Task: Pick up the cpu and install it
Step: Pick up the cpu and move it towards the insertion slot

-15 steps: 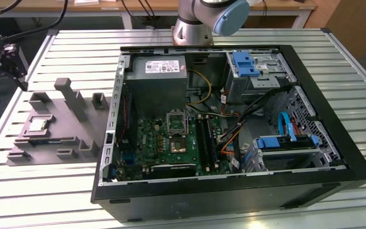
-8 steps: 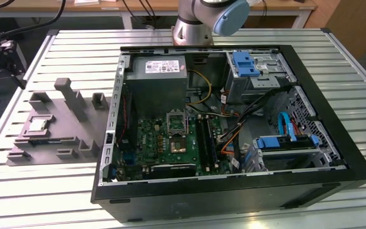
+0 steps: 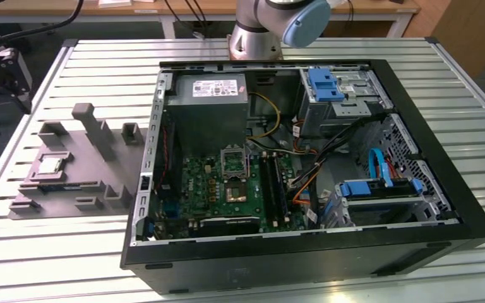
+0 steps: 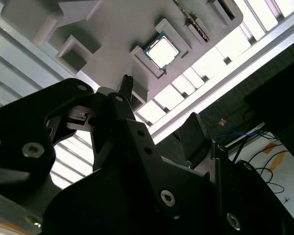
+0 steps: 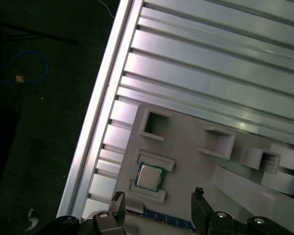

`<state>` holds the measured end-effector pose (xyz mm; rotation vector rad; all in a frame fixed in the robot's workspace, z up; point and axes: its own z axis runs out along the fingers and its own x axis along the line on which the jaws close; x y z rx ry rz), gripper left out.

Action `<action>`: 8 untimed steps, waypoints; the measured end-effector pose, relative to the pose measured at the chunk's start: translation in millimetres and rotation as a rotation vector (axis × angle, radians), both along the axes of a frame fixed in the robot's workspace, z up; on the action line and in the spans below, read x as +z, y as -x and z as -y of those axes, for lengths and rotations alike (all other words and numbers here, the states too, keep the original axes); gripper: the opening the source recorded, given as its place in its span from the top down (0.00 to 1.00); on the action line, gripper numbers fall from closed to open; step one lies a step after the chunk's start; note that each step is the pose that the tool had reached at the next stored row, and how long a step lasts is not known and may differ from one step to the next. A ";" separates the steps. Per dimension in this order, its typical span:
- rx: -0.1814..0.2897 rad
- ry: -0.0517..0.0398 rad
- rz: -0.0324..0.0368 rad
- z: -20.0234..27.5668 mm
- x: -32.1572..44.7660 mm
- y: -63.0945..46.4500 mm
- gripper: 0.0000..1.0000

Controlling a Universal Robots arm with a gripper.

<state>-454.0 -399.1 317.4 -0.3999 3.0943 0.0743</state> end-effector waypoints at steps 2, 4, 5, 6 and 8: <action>0.000 0.0000 0.0000 0.0 2.2 0.0 0.35; 0.000 0.0000 -0.0001 0.0 4.3 0.0 0.35; 0.000 0.0000 0.0000 0.0 5.4 0.0 0.35; 0.000 0.0000 0.0000 0.0 6.5 0.0 0.35; -0.022 0.0000 -0.0001 0.1 6.1 -0.1 0.35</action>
